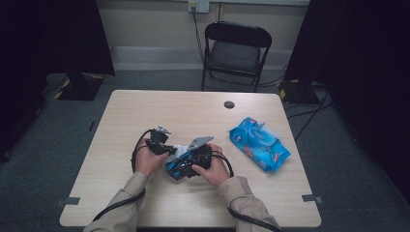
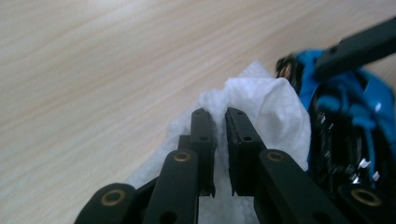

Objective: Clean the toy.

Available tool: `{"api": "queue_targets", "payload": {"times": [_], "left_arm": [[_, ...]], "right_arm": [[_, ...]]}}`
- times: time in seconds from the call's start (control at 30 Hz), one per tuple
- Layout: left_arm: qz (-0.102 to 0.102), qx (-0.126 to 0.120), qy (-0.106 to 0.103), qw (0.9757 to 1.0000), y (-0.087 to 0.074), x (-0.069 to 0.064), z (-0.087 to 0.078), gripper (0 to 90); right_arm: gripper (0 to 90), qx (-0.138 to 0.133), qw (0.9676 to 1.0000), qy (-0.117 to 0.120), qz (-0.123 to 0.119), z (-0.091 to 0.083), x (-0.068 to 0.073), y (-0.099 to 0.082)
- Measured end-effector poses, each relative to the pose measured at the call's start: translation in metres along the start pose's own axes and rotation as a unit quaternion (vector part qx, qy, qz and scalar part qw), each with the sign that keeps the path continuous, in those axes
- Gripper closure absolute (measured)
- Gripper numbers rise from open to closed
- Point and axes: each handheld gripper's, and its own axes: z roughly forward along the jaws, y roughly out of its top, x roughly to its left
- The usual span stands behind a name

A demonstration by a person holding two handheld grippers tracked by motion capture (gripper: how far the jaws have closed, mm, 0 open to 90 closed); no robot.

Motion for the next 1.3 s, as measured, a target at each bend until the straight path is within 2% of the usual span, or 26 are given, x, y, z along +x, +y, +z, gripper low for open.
{"api": "queue_targets", "payload": {"times": [0.07, 0.13, 0.23, 0.3, 0.33, 0.53, 0.67, 0.73, 0.77, 0.87, 1.07, 1.23, 1.3], "left_arm": [[0.007, -0.002, 0.005, 1.0000, 0.006, -0.001, 0.002, 82.7], [0.007, -0.004, 0.001, 1.0000, 0.011, -0.003, 0.006, 82.7], [0.023, 0.004, -0.003, 0.9997, 0.018, -0.009, 0.016, 82.5], [0.024, 0.015, -0.009, 0.9996, 0.019, -0.013, 0.024, 82.4], [0.024, 0.011, -0.005, 0.9996, 0.019, -0.014, 0.027, 82.2], [0.016, 0.000, -0.028, 0.9995, 0.016, -0.010, 0.030, 80.2], [0.018, -0.001, -0.024, 0.9995, 0.016, -0.011, 0.030, 81.9], [0.021, 0.007, -0.020, 0.9995, 0.017, -0.014, 0.029, 82.4], [0.036, 0.017, -0.019, 0.9990, 0.017, -0.015, 0.027, 82.9], [0.051, 0.021, -0.015, 0.9984, 0.016, -0.017, 0.025, 83.5], [0.044, 0.030, -0.019, 0.9984, 0.009, -0.015, 0.016, 83.8], [0.049, 0.038, -0.020, 0.9979, 0.002, -0.012, 0.008, 83.9], [0.045, 0.035, -0.026, 0.9980, -0.002, -0.010, 0.005, 83.9]], "right_arm": [[7.9, -0.001, 1.0000, 0.000, 0.000, 0.000, 0.000, 0.000], [7.9, -0.001, 1.0000, 0.001, 0.000, 0.000, 0.000, 0.000], [7.9, -0.003, 1.0000, 0.001, 0.000, 0.000, -0.001, -0.001], [7.9, -0.005, 1.0000, 0.001, 0.000, 0.000, -0.001, -0.001], [7.8, -0.005, 1.0000, 0.001, 0.001, 0.000, -0.001, -0.001], [7.9, -0.006, 1.0000, 0.001, 0.001, 0.000, -0.001, -0.002], [7.9, -0.005, 1.0000, 0.001, 0.001, 0.000, -0.001, -0.002], [7.9, -0.005, 1.0000, 0.001, 0.001, 0.000, -0.001, -0.002], [7.8, -0.006, 1.0000, 0.001, 0.001, 0.000, -0.001, -0.002], [7.9, -0.006, 1.0000, 0.002, 0.002, 0.000, -0.001, -0.002], [7.9, -0.005, 1.0000, 0.001, 0.001, 0.000, -0.001, -0.001], [7.9, -0.003, 1.0000, 0.001, 0.001, 0.000, -0.001, -0.001], [7.9, -0.003, 1.0000, 0.001, 0.002, 0.000, -0.001, -0.001]]}}
